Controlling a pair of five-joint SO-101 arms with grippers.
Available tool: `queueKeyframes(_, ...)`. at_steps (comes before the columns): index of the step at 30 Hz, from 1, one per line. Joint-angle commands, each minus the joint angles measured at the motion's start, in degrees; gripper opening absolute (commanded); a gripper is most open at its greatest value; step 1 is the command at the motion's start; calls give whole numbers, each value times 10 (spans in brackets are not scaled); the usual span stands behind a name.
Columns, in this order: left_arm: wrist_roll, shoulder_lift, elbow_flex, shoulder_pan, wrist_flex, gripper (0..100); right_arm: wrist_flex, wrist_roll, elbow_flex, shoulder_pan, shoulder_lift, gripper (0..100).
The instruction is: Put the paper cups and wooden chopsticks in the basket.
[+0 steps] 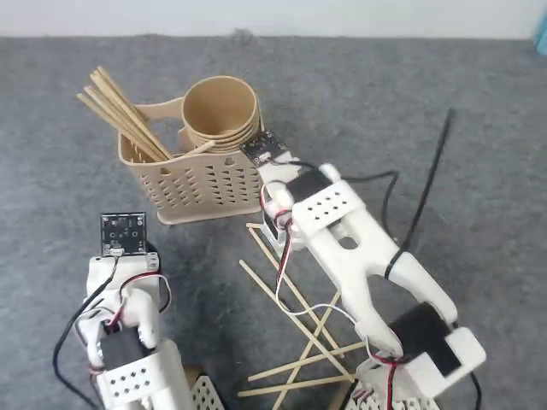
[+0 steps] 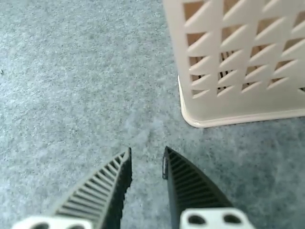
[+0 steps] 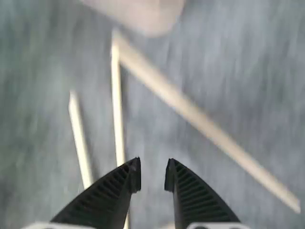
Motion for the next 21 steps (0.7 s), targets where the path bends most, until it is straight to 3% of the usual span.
queueKeyframes(1, -4, 4, -5, 3, -17, 104, -192, 5, 81, 51, 50, 109)
queueKeyframes(3, -4, 4, -5, 3, -17, 104, -255, 5, 97, 87, 61, 109)
queueKeyframes(9, -4, 4, -5, 5, -17, 104, -266, 4, 95, 139, 17, 117)
queueKeyframes(16, -4, 4, -4, 4, -17, 104, -266, 4, 104, 144, 17, 300)
queueKeyframes(21, -4, 4, -4, 4, -16, 104, -268, 8, 102, 146, 36, 296)
